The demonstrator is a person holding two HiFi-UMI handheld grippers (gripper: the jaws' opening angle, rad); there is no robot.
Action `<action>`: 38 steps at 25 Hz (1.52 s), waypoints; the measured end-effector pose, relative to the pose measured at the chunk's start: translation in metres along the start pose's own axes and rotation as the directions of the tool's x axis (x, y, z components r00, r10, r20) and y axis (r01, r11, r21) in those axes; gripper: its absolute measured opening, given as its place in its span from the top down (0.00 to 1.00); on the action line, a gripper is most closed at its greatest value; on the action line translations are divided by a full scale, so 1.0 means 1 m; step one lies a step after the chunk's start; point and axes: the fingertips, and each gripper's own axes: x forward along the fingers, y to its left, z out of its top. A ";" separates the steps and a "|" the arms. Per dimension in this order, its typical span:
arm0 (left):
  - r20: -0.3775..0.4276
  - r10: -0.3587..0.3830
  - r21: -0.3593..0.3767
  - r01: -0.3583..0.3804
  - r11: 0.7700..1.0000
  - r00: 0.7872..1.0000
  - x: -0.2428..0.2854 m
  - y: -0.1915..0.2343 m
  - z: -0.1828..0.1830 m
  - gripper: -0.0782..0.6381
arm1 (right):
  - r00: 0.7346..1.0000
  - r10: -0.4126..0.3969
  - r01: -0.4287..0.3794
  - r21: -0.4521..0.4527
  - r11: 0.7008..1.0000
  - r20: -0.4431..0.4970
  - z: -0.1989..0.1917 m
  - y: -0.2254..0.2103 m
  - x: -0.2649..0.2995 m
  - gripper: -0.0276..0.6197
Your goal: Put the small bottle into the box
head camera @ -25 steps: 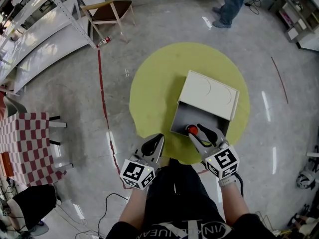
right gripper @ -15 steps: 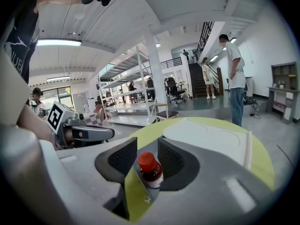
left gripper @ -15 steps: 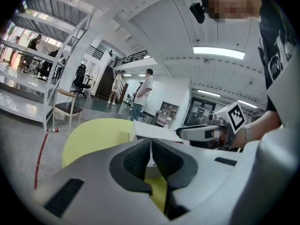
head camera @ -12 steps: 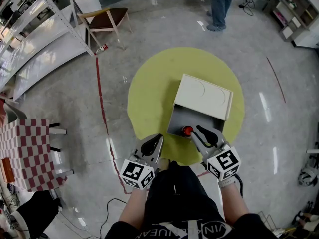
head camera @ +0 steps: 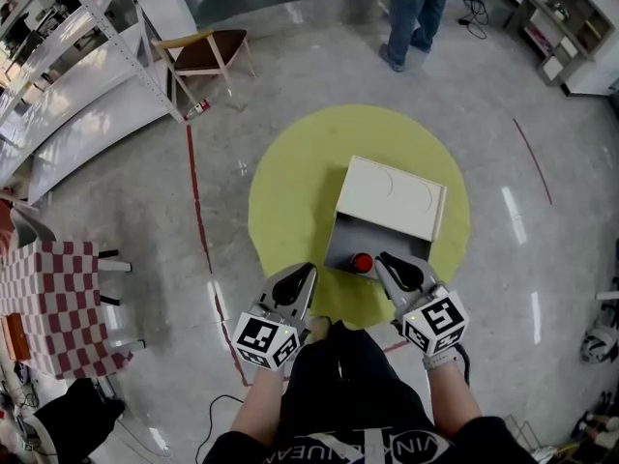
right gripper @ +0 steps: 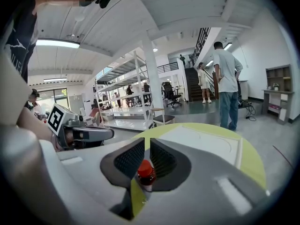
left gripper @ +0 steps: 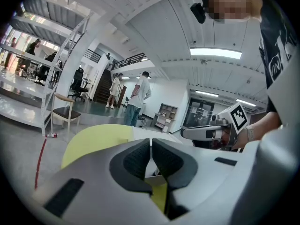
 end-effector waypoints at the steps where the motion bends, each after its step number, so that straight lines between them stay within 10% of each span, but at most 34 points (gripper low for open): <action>1: 0.002 0.000 0.001 0.000 1.000 1.000 0.000 0.000 0.001 0.86 | 1.000 -0.001 0.001 -0.002 1.000 0.003 0.002 0.000 -0.001 0.89; 38: 0.089 -0.011 0.058 0.006 0.998 0.996 0.000 -0.014 0.058 0.86 | 0.993 -0.041 0.046 -0.045 0.998 0.113 0.056 -0.004 -0.023 0.95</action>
